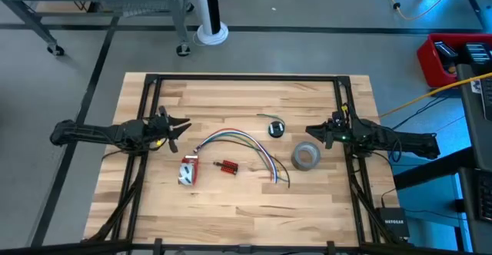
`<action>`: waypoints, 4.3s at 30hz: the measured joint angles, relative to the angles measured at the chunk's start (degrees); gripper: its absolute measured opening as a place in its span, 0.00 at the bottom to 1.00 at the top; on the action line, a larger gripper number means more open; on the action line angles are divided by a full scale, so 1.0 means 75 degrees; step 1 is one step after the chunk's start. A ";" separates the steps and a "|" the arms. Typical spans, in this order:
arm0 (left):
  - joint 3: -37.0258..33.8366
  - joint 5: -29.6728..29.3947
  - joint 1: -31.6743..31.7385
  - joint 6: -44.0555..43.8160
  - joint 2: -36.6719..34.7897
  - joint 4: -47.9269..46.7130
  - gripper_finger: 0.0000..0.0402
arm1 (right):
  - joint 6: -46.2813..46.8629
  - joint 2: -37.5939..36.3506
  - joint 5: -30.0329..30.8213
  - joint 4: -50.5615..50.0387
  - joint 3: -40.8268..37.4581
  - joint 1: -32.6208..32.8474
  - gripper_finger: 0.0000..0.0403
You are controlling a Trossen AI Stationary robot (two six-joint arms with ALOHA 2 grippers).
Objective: Coil cords
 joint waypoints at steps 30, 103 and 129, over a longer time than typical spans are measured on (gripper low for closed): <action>0.0000 0.0003 0.0000 0.0000 0.0001 0.0001 0.20 | -0.0140 0.0000 0.0006 0.0000 0.0003 0.0000 0.34; -0.0006 -0.0265 0.0003 -0.3902 0.0000 0.0066 0.20 | 0.0778 0.7275 0.2263 -0.1505 0.4202 0.0000 0.59; -0.0003 -0.0259 0.0003 -0.3771 0.0000 0.0054 0.20 | 0.0477 1.0458 -0.3010 -0.0353 0.4427 -0.3060 0.40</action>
